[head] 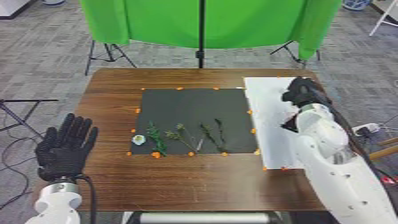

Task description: Arrange flowers

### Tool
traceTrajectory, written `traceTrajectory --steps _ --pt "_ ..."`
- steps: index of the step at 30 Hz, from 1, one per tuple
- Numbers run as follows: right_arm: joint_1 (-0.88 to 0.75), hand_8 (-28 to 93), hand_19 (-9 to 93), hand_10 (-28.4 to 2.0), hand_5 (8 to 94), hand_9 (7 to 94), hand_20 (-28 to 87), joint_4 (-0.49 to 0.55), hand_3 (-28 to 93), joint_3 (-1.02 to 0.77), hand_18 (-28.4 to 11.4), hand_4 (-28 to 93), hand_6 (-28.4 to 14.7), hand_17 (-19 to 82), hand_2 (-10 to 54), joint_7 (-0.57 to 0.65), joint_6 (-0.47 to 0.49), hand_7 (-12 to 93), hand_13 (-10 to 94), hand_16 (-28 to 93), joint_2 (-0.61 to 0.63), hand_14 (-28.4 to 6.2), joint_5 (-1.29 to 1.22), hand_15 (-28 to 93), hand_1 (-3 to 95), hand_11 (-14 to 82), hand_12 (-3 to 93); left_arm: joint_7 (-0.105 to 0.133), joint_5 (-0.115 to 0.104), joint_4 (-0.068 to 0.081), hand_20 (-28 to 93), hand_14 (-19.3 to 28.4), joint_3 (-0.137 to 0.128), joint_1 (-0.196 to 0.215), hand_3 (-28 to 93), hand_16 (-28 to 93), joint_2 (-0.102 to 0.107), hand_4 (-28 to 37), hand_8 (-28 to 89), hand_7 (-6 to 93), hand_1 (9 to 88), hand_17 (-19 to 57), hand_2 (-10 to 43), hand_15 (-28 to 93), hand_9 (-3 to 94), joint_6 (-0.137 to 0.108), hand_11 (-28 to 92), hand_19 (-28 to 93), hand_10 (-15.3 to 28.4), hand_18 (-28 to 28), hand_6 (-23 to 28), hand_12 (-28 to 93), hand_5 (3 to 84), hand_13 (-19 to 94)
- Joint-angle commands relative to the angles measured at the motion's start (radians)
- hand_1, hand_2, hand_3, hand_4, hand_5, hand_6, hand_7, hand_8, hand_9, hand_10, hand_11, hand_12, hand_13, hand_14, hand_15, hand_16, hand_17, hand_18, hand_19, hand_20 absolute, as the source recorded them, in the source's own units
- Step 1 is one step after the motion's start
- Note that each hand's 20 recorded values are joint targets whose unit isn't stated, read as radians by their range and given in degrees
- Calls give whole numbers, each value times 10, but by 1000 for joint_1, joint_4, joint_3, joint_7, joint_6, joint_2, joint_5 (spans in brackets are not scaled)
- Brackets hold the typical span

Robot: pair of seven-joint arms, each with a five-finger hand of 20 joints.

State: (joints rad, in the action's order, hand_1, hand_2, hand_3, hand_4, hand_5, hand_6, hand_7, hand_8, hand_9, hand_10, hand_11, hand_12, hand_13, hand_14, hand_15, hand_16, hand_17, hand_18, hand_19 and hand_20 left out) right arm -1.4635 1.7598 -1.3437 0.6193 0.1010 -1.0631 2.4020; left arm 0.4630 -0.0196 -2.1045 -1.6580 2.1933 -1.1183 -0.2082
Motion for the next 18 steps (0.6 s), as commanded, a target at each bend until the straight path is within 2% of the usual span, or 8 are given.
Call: traceTrajectory --steps 1,8,13,16,18 --pt "-96 -132 795 -163 551 514 252 28 839 -56 -228 -283 -45 255 -95 -17 92 166 464 140 48 -152 -18 385 421 110 149 -12 -1 0 143 162 0 19 802 -75 -11 -283 -96 150 287 -74 164 402 453 8 251 392 163 139 101 123 526 337" --pt "-100 -129 793 -162 543 514 257 29 821 -41 -230 -283 -47 256 -95 -29 130 156 485 141 34 -149 -25 379 400 107 149 -18 3 0 143 162 3 18 802 -74 -16 -283 -95 147 286 -74 164 405 452 11 251 391 164 139 102 125 525 336" --pt "-83 -125 799 -158 530 502 262 -30 820 -20 -230 -283 -44 264 -95 -14 123 156 496 145 16 -142 -11 380 418 101 149 -26 1 1 143 163 6 15 801 -74 -22 -283 -94 149 286 -74 164 408 451 12 252 390 165 139 102 125 525 336" --pt "-93 -146 798 -147 590 560 258 -57 820 -18 -204 -281 -28 317 -95 -3 90 204 568 151 4 -116 -31 391 492 138 158 -34 3 3 144 163 6 13 801 -75 -26 -283 -94 149 286 -74 163 409 450 10 252 391 165 139 102 126 523 335" --pt "-110 -158 802 -142 626 612 266 -69 767 -15 -191 -282 -18 348 -95 -16 70 236 615 256 0 -87 -7 346 554 178 168 -42 4 2 144 163 3 14 800 -75 -28 -283 -95 150 289 -74 163 409 450 6 253 391 164 139 102 126 524 335"
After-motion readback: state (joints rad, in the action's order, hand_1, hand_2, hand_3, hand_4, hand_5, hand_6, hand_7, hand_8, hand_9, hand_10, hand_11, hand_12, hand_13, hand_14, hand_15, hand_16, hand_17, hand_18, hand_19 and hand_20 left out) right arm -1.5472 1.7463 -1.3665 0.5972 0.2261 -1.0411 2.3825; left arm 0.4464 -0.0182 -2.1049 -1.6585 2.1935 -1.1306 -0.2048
